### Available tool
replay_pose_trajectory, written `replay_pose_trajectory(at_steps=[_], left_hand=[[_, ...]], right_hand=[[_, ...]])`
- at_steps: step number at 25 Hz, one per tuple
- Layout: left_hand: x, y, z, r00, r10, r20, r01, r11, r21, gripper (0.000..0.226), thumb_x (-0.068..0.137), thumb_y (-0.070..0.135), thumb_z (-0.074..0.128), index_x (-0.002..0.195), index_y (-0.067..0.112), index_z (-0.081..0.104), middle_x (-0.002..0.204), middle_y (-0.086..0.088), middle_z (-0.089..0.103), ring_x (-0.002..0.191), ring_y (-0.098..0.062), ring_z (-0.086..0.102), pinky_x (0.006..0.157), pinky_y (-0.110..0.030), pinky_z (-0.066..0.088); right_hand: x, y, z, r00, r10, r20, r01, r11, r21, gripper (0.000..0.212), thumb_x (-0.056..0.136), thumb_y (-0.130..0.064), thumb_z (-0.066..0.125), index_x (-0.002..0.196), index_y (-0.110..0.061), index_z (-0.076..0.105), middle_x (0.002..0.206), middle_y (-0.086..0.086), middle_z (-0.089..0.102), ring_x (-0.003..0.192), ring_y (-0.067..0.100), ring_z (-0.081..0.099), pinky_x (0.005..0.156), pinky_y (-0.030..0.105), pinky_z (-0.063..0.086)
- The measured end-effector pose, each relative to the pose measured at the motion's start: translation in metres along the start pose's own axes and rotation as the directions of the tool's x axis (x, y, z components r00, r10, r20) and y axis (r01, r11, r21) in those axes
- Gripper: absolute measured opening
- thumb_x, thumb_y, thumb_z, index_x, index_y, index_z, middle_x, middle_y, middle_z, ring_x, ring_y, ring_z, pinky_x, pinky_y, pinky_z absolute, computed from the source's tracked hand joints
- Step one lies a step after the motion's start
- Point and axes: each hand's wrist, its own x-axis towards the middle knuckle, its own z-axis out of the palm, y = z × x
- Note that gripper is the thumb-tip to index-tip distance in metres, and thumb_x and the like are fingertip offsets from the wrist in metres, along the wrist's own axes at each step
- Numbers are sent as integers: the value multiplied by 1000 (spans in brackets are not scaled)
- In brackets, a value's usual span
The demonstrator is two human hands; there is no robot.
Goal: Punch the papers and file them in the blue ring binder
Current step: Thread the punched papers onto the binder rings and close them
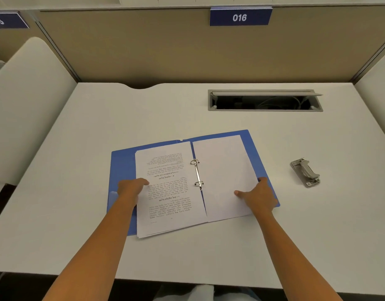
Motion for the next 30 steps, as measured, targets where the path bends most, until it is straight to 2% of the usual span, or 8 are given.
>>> replay_pose_trajectory(at_steps=[4, 9, 15, 18, 21, 23, 26, 30], left_hand=[[12, -1, -3, 999, -29, 32, 29, 1000, -11, 83, 68, 21, 84, 136, 2, 41, 129, -18, 56, 114, -35, 57, 86, -44, 50], [-12, 10, -6, 987, -69, 148, 80, 994, -71, 36, 84, 10, 71, 115, 2, 56, 110, -15, 62, 94, -32, 59, 78, -39, 47], [-18, 11, -6, 981, -84, 175, 95, 994, -52, 33, 92, 14, 58, 123, 3, 53, 113, -19, 63, 97, -35, 61, 88, -48, 51], [-26, 14, -1, 980, -44, 194, 78, 981, -175, 30, 99, 34, 46, 116, 11, 54, 99, -15, 62, 94, -33, 60, 96, -49, 49], [-17, 18, -1, 976, -22, 218, 84, 956, -282, 68, 92, 70, 28, 123, 19, 60, 113, -15, 65, 110, -34, 60, 102, -50, 45], [-13, 20, -5, 972, -16, 234, 89, 949, -304, 78, 85, 79, 28, 129, 22, 58, 121, -14, 65, 114, -35, 59, 103, -51, 45], [-20, 24, -9, 980, 21, 197, 18, 981, -192, 66, 86, 65, 51, 133, 19, 54, 123, -12, 63, 111, -35, 60, 96, -49, 49], [-36, 38, -7, 991, 84, 108, -74, 993, -91, 23, 92, 23, 56, 106, 5, 59, 88, -10, 61, 75, -23, 57, 62, -33, 48]], right_hand=[[-24, -25, -13, 989, -139, -43, 145, 964, 221, 52, 81, -21, 70, 123, -10, 44, 114, 12, 62, 98, 32, 60, 73, 38, 49], [-72, -80, -15, 919, -392, -45, 373, 828, 418, 39, 84, -23, 65, 119, -20, 45, 105, 1, 63, 89, 19, 61, 72, 36, 56], [-131, -112, 16, 736, -664, 132, 585, 722, 370, 33, 90, -32, 56, 122, -28, 45, 114, -5, 61, 97, 13, 59, 79, 32, 53], [-148, -117, 40, 666, -689, 287, 592, 722, 358, 36, 94, -36, 52, 128, -26, 44, 123, -2, 59, 101, 20, 62, 84, 29, 52], [-159, -121, 53, 624, -672, 400, 563, 741, 367, 43, 95, -36, 51, 135, -25, 41, 131, 0, 56, 108, 24, 61, 94, 33, 48], [-161, -121, 57, 600, -663, 448, 545, 749, 378, 46, 96, -30, 51, 139, -25, 37, 136, 1, 52, 114, 25, 58, 99, 35, 45], [-158, -117, 57, 565, -649, 510, 468, 761, 449, 47, 96, -39, 47, 140, -24, 38, 136, 2, 54, 117, 22, 56, 102, 34, 43], [-141, -115, 44, 664, -581, 471, 395, 807, 439, 59, 89, -63, 39, 134, -26, 48, 132, -1, 58, 118, 19, 55, 99, 33, 42]])
